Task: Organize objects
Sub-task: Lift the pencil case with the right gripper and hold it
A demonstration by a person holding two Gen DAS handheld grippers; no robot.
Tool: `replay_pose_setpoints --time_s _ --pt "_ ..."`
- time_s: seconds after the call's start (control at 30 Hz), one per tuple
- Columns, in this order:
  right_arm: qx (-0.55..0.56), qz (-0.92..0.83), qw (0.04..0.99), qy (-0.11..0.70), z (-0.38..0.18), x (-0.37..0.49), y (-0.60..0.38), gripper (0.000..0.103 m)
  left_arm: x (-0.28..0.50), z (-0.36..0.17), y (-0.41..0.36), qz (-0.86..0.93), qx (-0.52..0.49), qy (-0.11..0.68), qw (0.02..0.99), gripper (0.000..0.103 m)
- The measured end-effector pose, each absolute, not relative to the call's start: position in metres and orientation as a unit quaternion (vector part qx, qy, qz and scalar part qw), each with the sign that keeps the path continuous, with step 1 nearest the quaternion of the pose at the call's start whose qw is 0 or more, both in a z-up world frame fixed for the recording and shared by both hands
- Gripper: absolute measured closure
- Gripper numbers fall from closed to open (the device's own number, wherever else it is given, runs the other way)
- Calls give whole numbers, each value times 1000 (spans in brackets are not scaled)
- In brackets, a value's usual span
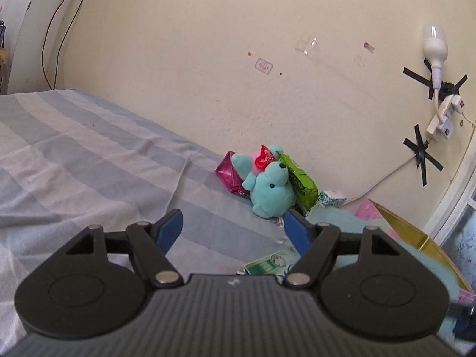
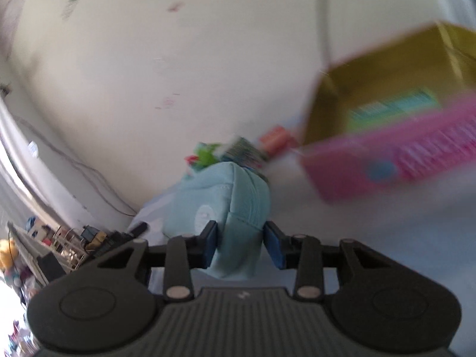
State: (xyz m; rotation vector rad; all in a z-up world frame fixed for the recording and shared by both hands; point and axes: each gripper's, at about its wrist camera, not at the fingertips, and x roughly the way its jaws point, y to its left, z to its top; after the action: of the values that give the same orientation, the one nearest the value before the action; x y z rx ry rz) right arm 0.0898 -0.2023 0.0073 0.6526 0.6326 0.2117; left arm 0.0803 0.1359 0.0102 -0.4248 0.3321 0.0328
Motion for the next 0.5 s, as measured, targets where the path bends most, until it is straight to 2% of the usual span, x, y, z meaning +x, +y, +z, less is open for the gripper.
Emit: replay_pose_setpoints --time_s 0.07,0.2,0.33,0.4,0.5 --pt "315 56 893 316 -4 81 -212 61 78 9 136 16 -205 168 964 26" --pt "313 27 899 305 -10 75 -226 47 78 6 137 16 -198 174 965 26" --pt "247 40 925 286 5 76 -205 35 79 5 136 16 -196 180 964 26" --pt "206 47 936 282 5 77 -186 23 79 5 136 16 -197 182 963 26" --pt "164 54 943 284 4 80 -165 19 81 4 137 12 -197 187 962 26"
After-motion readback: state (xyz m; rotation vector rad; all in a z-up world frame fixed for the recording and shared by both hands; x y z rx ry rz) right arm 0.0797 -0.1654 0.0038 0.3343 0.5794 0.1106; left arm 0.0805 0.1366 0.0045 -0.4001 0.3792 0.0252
